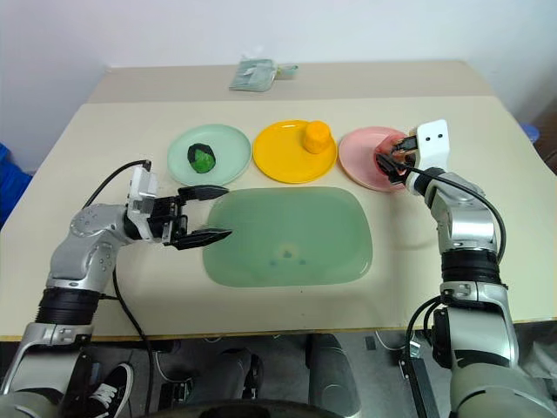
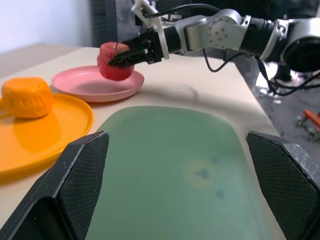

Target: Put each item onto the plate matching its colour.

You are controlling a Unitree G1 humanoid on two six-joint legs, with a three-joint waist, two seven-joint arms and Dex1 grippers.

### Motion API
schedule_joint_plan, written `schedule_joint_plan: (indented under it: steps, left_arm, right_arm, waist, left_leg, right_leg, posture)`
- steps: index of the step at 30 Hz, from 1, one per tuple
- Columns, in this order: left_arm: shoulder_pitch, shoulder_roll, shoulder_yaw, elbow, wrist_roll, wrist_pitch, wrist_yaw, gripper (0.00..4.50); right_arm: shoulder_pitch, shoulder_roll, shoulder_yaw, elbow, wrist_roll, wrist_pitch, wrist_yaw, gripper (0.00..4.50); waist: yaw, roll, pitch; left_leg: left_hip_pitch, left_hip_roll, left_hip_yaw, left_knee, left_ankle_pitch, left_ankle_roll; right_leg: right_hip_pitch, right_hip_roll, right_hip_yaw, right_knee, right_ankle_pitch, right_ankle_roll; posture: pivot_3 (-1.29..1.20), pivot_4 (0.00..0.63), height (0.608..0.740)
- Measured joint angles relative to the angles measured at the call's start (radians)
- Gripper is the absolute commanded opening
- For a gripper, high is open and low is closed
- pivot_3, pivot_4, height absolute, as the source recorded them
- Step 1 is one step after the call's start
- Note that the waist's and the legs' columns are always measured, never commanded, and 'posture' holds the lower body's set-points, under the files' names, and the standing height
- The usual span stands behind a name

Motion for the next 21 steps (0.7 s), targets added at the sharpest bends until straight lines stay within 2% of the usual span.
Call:
schedule_joint_plan:
  steps: [4, 7, 10, 14, 17, 21]
  left_arm:
    - [-0.001, 0.002, -0.002, 0.005, 0.003, -0.017, 0.001, 4.50]
    - [-0.001, 0.014, 0.000, 0.015, 0.003, -0.020, -0.003, 4.50]
    - [-0.001, 0.041, 0.006, 0.031, 0.000, -0.021, -0.019, 4.50]
    - [0.004, 0.103, 0.046, 0.068, -0.002, -0.035, -0.062, 4.50]
    - [0.008, 0.118, 0.076, 0.098, -0.001, -0.055, -0.073, 4.50]
    - [0.019, 0.116, 0.085, 0.084, -0.004, -0.057, -0.048, 4.50]
  right_arm:
    - [-0.005, 0.010, -0.005, -0.009, 0.011, -0.029, 0.013, 4.48]
    - [0.007, 0.041, -0.030, -0.114, 0.093, -0.041, 0.073, 4.48]
    - [0.095, 0.030, -0.024, -0.345, 0.225, 0.011, 0.229, 4.48]
    - [0.257, -0.032, 0.071, -0.592, 0.347, 0.133, 0.416, 4.48]
    - [0.319, -0.083, 0.132, -0.690, 0.354, 0.156, 0.492, 4.48]
    - [0.326, -0.101, 0.187, -0.697, 0.280, 0.121, 0.497, 4.48]
  waist:
    - [0.003, 0.000, 0.000]
    - [0.004, 0.000, 0.000]
    - [0.008, 0.000, 0.000]
    - [0.010, 0.000, 0.000]
    - [0.009, 0.000, 0.000]
    - [0.009, 0.000, 0.000]
  left_leg:
    - [0.000, 0.000, 0.000, 0.000, 0.000, 0.000]
    - [0.000, 0.000, -0.001, 0.000, 0.000, 0.000]
    - [-0.001, 0.000, -0.002, 0.000, 0.000, 0.001]
    - [0.000, 0.000, -0.002, 0.001, -0.003, 0.005]
    - [0.000, 0.000, -0.002, 0.001, -0.003, 0.005]
    - [0.001, 0.000, -0.002, 0.001, -0.003, 0.005]
  right_leg:
    - [0.000, 0.000, 0.000, 0.000, 0.000, 0.000]
    - [0.000, 0.000, 0.000, 0.000, 0.000, 0.000]
    - [0.000, 0.000, -0.001, 0.000, 0.000, 0.000]
    - [0.001, 0.000, -0.001, 0.000, 0.000, 0.000]
    - [0.001, 0.000, -0.001, 0.000, 0.000, 0.000]
    - [0.001, 0.000, -0.001, -0.001, 0.000, 0.000]
  posture:
    - [0.00, 0.150, 0.740]
    - [0.00, 0.150, 0.740]
    - [0.00, 0.150, 0.740]
    - [0.00, 0.150, 0.740]
    - [0.00, 0.150, 0.740]
    - [0.00, 0.150, 0.740]
